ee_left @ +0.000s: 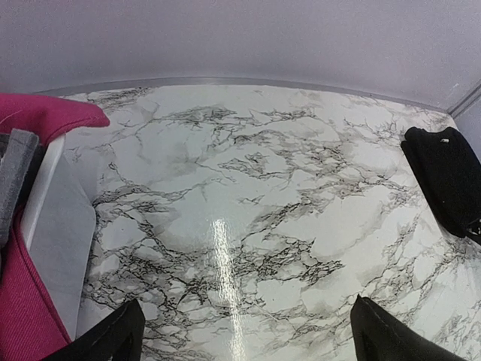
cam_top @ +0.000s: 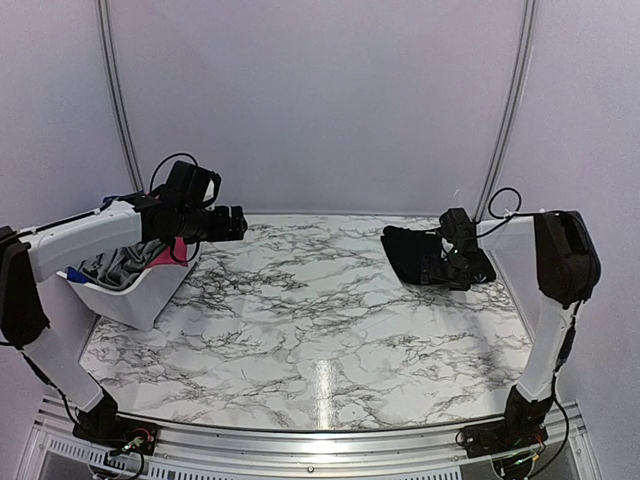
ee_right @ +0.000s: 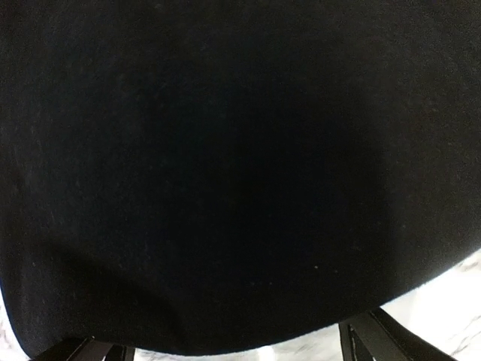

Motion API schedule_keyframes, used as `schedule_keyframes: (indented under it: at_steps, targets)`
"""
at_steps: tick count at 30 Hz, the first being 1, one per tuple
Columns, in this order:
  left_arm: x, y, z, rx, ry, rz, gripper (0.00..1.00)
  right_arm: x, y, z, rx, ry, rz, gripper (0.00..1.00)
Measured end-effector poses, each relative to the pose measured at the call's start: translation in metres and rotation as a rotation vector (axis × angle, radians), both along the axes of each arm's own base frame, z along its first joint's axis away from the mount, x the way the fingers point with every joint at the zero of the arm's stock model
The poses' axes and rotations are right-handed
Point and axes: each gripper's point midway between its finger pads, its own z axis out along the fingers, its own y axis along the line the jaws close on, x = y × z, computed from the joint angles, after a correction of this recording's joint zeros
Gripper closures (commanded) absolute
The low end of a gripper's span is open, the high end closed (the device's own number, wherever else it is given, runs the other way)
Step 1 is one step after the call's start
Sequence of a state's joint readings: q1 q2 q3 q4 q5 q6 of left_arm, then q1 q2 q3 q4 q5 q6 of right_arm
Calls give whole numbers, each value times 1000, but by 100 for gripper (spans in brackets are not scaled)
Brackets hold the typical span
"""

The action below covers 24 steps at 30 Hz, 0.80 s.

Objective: Fold and stack the mixed laundry pile
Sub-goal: Move the square-folded T-shirt to the corner of the board.

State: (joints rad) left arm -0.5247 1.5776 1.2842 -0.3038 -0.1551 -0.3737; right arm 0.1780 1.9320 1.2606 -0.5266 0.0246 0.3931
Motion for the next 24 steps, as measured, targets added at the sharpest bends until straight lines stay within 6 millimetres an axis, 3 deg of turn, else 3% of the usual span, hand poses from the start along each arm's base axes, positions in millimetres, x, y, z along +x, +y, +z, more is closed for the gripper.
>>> schedule_keyframes:
  at_steps: [3, 12, 16, 20, 24]
  targets:
    - [4, 1, 5, -3, -10, 6, 1, 12, -10, 0, -3, -6, 5, 11]
    - [11, 2, 24, -21, -33, 19, 1, 47, -10, 0, 0, -34, 35, 11]
    - [21, 18, 42, -48, -39, 58, 1, 63, -11, 2, 2, -45, 43, 10]
    - [33, 60, 62, -84, -32, 142, 1, 62, -14, 4, 2, -34, 70, 7]
    - [25, 132, 81, -84, -37, 284, 1, 51, -14, 14, 7, -23, 106, 6]
